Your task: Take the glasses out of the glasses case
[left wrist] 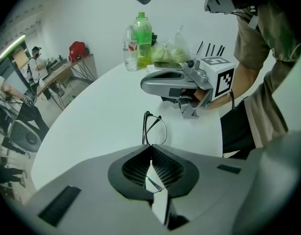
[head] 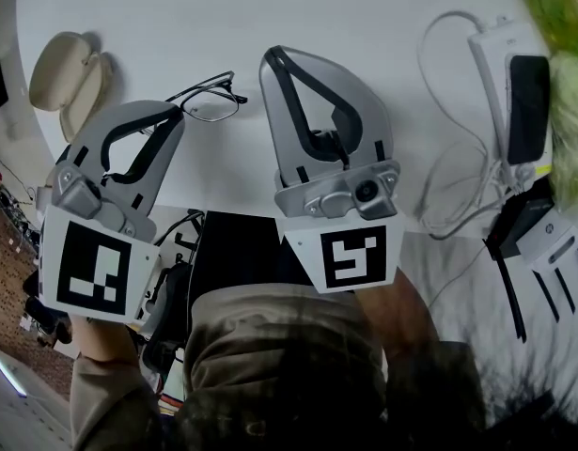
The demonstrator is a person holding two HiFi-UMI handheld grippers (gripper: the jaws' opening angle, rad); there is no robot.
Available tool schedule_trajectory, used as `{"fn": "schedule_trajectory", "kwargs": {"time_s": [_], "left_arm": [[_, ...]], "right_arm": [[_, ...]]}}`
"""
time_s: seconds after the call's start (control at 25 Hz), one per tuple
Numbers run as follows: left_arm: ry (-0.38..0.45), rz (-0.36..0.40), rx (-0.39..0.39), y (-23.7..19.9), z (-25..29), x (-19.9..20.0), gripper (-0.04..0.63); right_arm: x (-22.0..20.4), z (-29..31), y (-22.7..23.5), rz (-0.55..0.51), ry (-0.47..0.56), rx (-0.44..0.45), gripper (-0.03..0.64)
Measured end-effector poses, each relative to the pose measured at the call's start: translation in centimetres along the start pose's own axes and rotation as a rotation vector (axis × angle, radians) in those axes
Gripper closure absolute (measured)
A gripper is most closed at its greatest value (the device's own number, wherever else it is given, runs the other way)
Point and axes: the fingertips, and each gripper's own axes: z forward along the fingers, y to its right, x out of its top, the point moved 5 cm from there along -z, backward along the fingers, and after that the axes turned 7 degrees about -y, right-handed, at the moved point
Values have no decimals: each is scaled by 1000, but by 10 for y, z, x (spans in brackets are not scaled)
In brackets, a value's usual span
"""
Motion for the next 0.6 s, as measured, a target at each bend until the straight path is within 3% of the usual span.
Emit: {"fn": "schedule_trajectory", "kwargs": {"time_s": [0.32, 0.6], "left_arm": [[12, 58, -3, 2, 7, 22, 577], [21, 49, -3, 3, 11, 31, 577]], "right_arm": [[-3, 0, 14, 11, -15, -31, 604], [-3, -3, 25, 9, -20, -21, 604]]}}
